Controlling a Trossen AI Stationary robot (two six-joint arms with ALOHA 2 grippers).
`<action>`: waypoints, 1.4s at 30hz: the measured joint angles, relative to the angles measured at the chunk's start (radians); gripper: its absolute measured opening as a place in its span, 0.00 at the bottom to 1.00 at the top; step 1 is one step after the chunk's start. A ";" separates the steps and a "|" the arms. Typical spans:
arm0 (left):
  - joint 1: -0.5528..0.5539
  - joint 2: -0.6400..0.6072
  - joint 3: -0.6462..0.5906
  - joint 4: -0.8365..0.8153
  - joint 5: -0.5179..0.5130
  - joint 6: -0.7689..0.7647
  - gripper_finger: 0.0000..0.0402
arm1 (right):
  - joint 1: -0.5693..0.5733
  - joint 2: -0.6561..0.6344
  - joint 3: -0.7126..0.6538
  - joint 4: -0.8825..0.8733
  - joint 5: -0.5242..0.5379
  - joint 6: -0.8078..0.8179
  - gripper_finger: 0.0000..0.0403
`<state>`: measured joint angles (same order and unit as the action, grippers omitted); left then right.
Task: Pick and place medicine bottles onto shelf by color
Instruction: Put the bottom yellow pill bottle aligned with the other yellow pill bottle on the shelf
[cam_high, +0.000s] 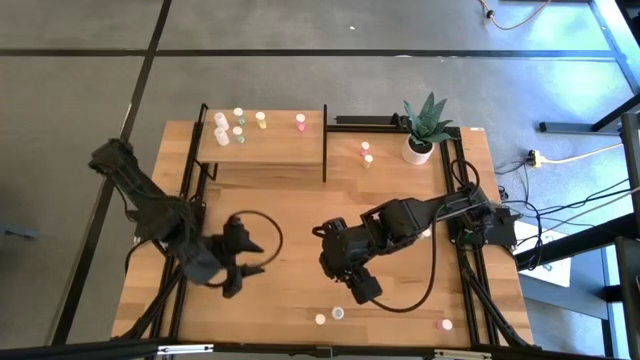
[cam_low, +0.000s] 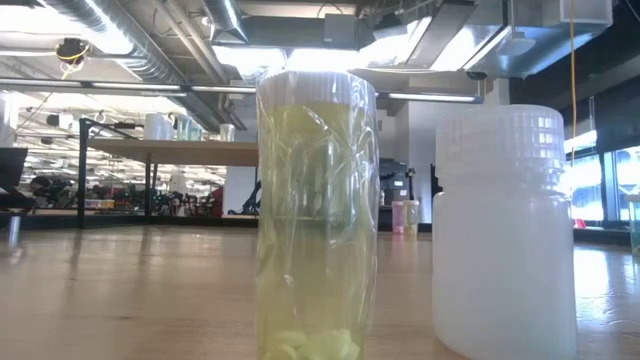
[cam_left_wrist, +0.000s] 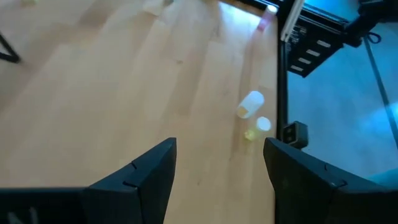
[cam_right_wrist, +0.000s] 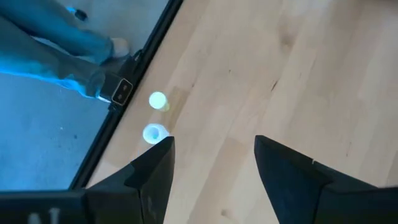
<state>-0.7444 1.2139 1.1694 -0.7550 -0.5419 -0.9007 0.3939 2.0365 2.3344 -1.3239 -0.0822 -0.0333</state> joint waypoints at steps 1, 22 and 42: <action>-0.008 0.018 0.000 0.012 0.000 -0.010 0.59 | 0.000 0.000 0.000 0.001 0.000 0.006 0.55; -0.035 0.168 0.000 0.191 0.151 0.230 0.59 | 0.019 0.000 0.011 0.024 0.010 0.285 0.50; -0.003 0.414 0.128 0.389 0.100 0.256 0.59 | 0.152 -0.142 0.017 0.004 0.117 0.179 0.50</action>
<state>-0.7476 1.6280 1.2979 -0.3665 -0.4418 -0.6449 0.5459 1.8946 2.3512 -1.3197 0.0352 0.1459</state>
